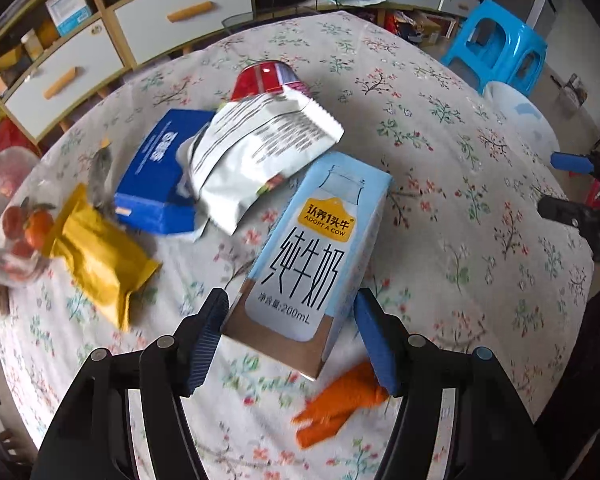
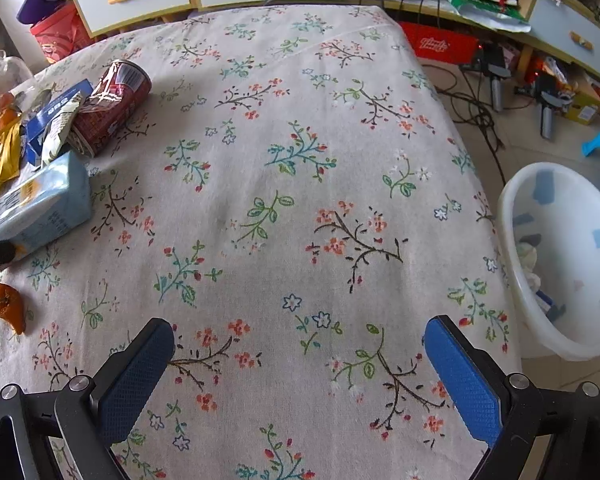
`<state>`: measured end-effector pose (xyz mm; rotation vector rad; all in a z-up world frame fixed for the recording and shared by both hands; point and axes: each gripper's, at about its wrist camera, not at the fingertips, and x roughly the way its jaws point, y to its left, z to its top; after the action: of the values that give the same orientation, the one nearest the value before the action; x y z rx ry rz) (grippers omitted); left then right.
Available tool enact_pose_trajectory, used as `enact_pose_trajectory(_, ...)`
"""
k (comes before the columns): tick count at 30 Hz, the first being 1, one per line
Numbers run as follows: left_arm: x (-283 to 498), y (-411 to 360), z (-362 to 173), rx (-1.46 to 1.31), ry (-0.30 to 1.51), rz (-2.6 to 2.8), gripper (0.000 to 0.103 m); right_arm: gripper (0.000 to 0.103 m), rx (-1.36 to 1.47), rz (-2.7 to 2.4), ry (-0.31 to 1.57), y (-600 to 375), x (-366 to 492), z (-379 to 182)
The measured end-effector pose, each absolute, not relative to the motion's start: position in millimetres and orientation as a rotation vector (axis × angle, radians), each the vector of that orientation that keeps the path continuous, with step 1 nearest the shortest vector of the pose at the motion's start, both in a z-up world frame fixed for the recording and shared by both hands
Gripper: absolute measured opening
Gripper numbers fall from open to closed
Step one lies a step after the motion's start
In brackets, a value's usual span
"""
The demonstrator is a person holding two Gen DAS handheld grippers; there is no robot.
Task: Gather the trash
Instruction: 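Grasp the white-blue milk carton with the left tool, then lift the milk carton with the left tool while the right tool grasps the orange peel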
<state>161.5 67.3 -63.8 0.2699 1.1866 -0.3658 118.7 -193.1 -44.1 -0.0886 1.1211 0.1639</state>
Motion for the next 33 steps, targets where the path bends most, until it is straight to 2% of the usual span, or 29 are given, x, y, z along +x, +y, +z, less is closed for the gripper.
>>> enact_pose_trajectory(10,176.2,52.6,-80.8,0.228,1.208,-0.381,0.069,0.103,-0.077,0.138,1.14,-201.0,112.5,-47.1)
enact_pose_trajectory(12,176.3,54.5,-78.0,0.151,1.22,-0.391,0.064,0.103,-0.073,0.137,1.142,-202.8,111.1,-46.9)
enact_pose_trajectory(18,157.5,64.7,-55.4,0.076,1.184,-0.375,0.058,0.103,-0.076,0.141,1.134,-199.7,106.9,-44.6)
enact_pose_trajectory(26,112.1,115.7,-30.7,-0.015,1.116,-0.283,0.058,0.103,-0.054,0.211,1.137,-173.5,107.2,-47.1)
enact_pose_trajectory(33,81.9,170.0,-34.3,-0.085,1.105,-0.164,0.058,0.103,-0.134,0.352,1.098,-110.0,99.2,-55.6)
